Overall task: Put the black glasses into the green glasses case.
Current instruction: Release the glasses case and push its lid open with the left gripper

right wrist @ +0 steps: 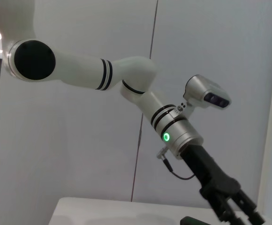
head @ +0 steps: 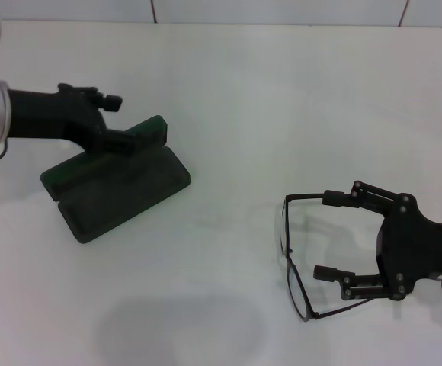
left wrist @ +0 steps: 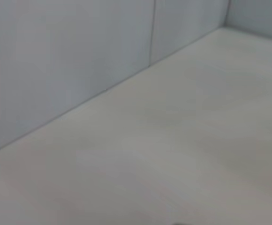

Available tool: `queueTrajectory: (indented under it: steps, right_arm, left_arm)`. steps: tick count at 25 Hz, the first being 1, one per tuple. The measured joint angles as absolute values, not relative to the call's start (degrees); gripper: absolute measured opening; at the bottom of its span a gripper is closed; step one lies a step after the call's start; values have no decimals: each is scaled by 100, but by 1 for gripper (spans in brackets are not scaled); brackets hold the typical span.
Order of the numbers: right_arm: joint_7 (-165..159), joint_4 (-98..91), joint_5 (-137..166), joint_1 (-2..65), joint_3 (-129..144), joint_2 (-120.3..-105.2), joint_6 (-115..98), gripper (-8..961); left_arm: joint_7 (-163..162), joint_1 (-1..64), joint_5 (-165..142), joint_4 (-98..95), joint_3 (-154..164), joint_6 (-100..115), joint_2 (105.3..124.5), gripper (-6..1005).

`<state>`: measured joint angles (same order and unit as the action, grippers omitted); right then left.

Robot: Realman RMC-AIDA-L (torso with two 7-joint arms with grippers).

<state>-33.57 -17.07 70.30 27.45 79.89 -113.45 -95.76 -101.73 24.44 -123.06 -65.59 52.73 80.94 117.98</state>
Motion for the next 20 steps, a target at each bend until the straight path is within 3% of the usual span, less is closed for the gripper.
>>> queueTrajectory:
  steps: [8,16,20]
  right_arm:
    - [-3348,-1705,7030,2748,7989,-11347,-9565,871]
    - [-3340,-1704,7032,2759,7989,-11362,-9518,871]
    - [-3340,-1704,7032,2744,7989,-11364,-9518,871]
  left_arm:
    - [-10208,2351,-13110,-6686,5275,7837,11943,736]
    - [-10355,2371,-13391,-6636,5309,7646,11962,712]
    - [-10371,2373,-13407,-6668,5309,7672,11960,617]
